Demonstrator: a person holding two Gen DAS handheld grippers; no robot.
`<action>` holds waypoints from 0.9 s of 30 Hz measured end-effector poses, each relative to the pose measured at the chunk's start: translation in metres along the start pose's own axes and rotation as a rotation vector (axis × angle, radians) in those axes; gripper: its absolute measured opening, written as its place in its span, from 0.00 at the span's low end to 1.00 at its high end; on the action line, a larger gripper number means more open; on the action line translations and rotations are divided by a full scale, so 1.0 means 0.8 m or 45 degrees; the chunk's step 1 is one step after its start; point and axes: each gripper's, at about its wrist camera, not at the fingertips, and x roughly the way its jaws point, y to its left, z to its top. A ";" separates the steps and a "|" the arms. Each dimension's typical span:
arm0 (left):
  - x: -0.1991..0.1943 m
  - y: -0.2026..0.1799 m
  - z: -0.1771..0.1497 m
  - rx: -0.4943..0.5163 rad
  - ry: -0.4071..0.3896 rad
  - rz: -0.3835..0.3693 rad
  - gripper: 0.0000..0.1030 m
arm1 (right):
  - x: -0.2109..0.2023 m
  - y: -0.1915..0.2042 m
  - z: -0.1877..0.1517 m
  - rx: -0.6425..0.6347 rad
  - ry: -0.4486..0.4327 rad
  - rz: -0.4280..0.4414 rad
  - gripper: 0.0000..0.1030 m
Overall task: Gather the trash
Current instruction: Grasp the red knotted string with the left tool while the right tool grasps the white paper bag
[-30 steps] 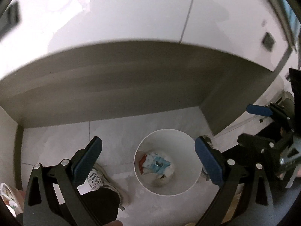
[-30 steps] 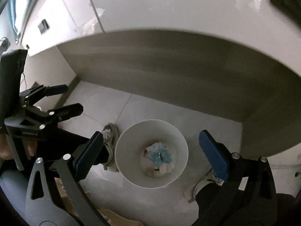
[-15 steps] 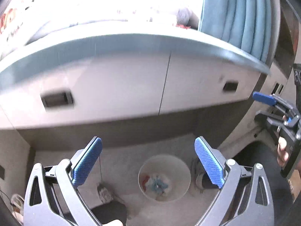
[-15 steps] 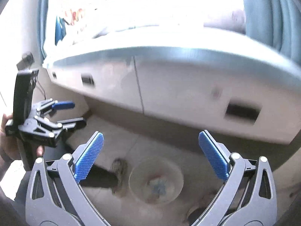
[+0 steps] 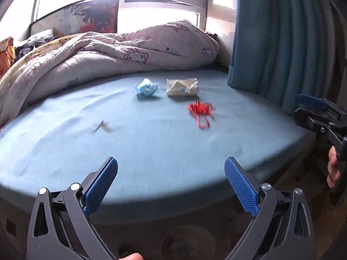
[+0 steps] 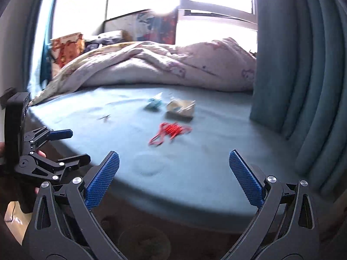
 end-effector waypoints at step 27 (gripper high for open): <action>0.174 -0.037 0.092 -0.059 0.264 -0.069 0.32 | 0.107 -0.111 0.045 0.117 0.077 0.031 0.95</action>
